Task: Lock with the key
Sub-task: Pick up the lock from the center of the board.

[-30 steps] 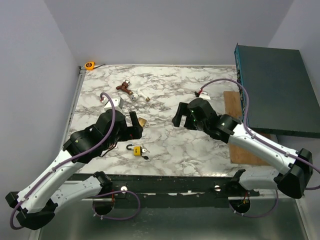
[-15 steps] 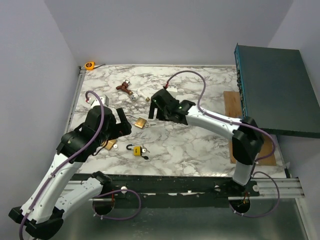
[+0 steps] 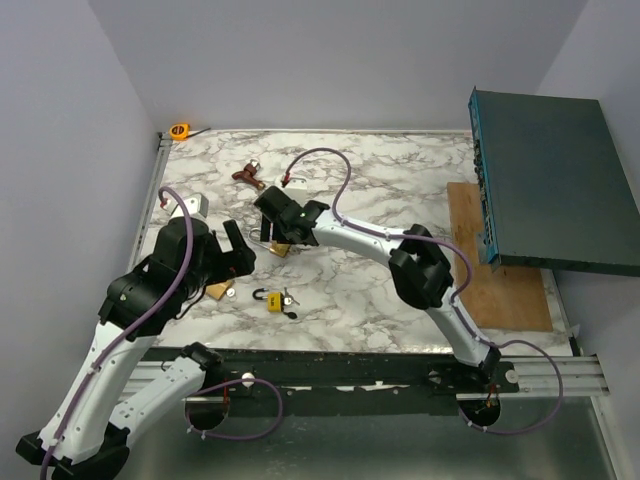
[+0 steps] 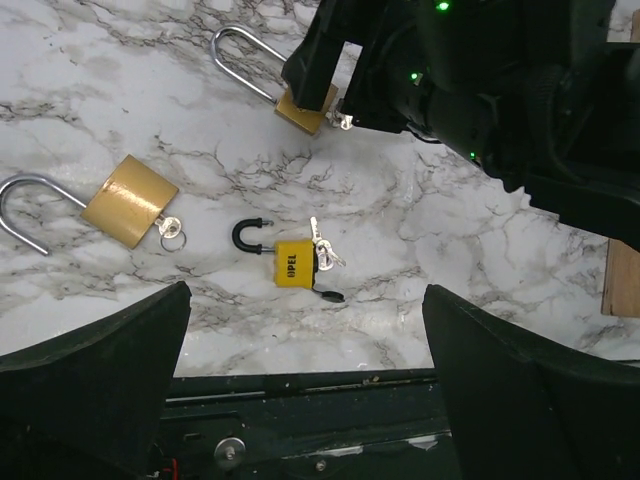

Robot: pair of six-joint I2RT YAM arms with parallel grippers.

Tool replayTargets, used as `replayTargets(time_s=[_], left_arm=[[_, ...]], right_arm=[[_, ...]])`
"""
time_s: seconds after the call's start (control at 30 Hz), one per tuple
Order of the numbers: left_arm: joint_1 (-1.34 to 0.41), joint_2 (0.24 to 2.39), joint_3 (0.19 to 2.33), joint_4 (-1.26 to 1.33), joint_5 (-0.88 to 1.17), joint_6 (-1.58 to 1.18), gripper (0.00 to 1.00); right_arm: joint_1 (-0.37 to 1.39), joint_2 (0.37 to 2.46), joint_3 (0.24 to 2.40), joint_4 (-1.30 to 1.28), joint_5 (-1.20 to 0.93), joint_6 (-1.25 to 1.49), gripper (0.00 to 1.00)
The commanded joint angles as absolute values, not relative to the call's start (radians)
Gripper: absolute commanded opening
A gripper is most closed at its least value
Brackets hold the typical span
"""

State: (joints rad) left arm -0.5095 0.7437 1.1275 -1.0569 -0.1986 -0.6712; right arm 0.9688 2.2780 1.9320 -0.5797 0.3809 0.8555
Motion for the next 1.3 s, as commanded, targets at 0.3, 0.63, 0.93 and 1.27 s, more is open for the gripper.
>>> replayTargets(time_s=[0.3,0.63,0.93,1.27], left_arm=[[-0.476,0.686,1.173,-1.106,-0.186,-0.619,0.99],[-0.472,0.683,1.153,-1.100,-0.169,-0.623,0.99],[-0.468,0.680,1.155,-1.103,-0.163,-0.622,0.98],[-0.466,0.681,1.151,-1.103,-0.158,-0.627,0.99]], right_arm=[[0.990,2.444,2.145,-0.752,0.511,0.866,0.73],[1.002,2.519,2.259,-0.780,0.515,0.834,0.72],[1.005,2.540,2.266,-0.816,0.545,0.842,0.70],[1.024,2.559,2.295,-0.854,0.586,0.820,0.69]])
